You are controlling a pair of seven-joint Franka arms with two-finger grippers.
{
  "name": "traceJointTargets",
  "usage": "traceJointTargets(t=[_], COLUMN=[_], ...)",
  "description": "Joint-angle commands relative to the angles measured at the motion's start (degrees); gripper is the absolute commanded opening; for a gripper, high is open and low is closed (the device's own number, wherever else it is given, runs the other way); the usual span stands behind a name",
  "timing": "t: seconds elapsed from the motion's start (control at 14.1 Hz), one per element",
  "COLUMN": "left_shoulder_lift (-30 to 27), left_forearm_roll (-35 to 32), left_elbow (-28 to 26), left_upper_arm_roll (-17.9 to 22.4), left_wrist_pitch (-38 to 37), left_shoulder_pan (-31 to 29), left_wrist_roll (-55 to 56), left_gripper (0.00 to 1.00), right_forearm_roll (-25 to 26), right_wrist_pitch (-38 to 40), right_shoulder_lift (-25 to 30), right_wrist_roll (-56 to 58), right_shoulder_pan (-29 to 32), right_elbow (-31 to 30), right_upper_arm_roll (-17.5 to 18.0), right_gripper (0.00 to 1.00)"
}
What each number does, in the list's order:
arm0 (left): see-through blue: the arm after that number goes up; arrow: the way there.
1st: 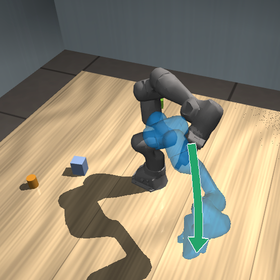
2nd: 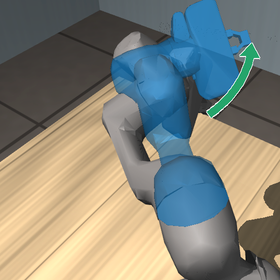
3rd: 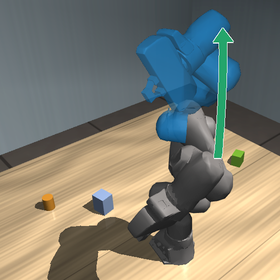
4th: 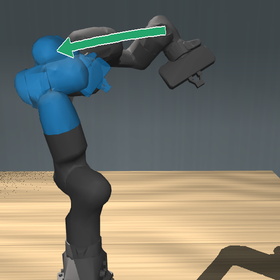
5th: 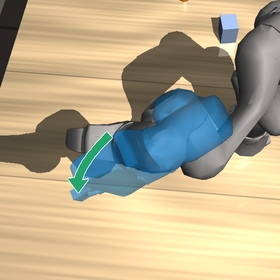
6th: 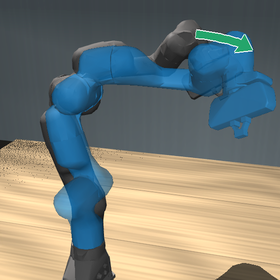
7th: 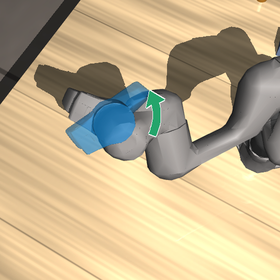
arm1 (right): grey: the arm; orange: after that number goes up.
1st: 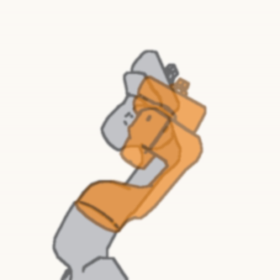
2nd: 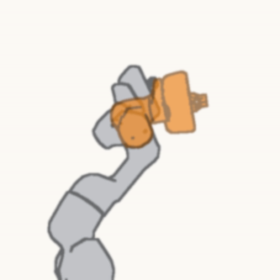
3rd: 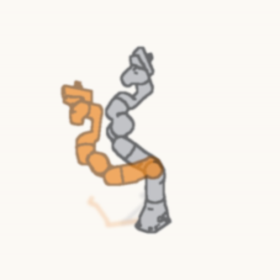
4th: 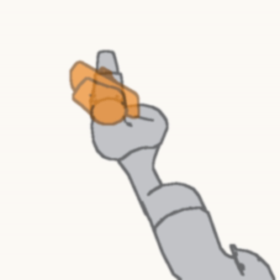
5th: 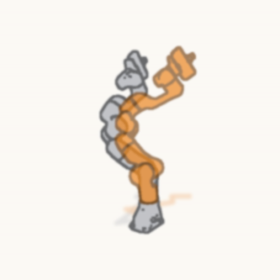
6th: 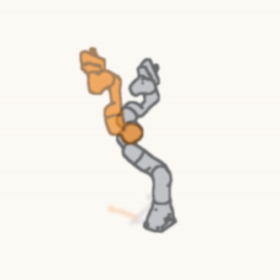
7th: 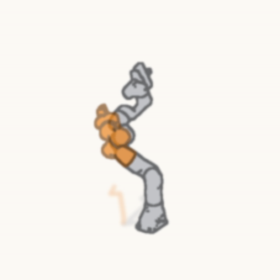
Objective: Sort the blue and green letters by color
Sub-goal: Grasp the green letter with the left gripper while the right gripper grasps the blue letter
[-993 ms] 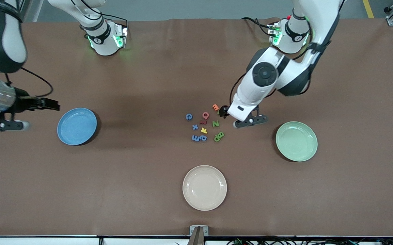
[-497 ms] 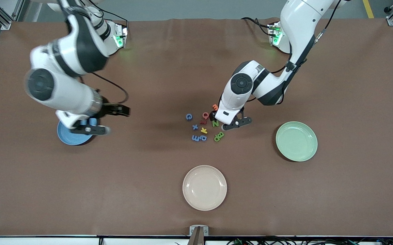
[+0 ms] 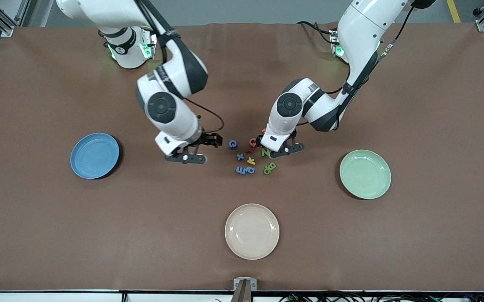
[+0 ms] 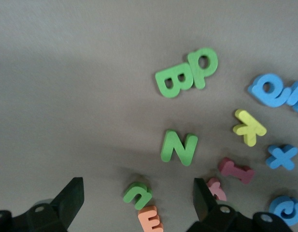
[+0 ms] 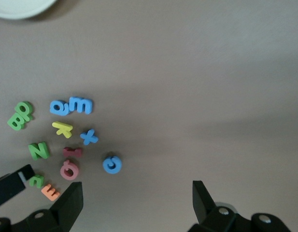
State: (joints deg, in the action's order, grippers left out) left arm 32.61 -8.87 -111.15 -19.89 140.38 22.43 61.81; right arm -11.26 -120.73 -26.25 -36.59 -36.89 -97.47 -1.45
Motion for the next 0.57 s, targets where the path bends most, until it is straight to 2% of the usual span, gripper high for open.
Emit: traceJointTargets(t=[0.0,0.21,0.5], left_shoulder_lift=[0.5,1.3,2.5], left_forearm_roll=[-1.4,-1.4,-1.4], left_elbow=[-0.9,-1.2,-1.2], left_upper_arm_roll=[0.2,0.2,0.1], left_wrist_pitch=[1.8,1.8,1.9], left_shoulder_pan=[0.6,0.7,0.7], left_wrist_roll=[1.8,1.8,1.8], left_gripper=[0.91,0.78,0.71], right_forearm_roll=[-0.5,1.5,2.7], right_wrist_pitch=[-3.8,-7.1,-11.2], right_shoulder_lift=[-3.3,-7.0,-11.0], right_wrist_roll=[-3.1,-5.8,-9.0], right_shoulder_pan=[-3.6,-6.6,-9.9], right_elbow=[-0.4,-0.5,-0.9], right_upper_arm_roll=[-1.0,-1.1,-1.4], right_gripper=[1.0,1.0,1.0])
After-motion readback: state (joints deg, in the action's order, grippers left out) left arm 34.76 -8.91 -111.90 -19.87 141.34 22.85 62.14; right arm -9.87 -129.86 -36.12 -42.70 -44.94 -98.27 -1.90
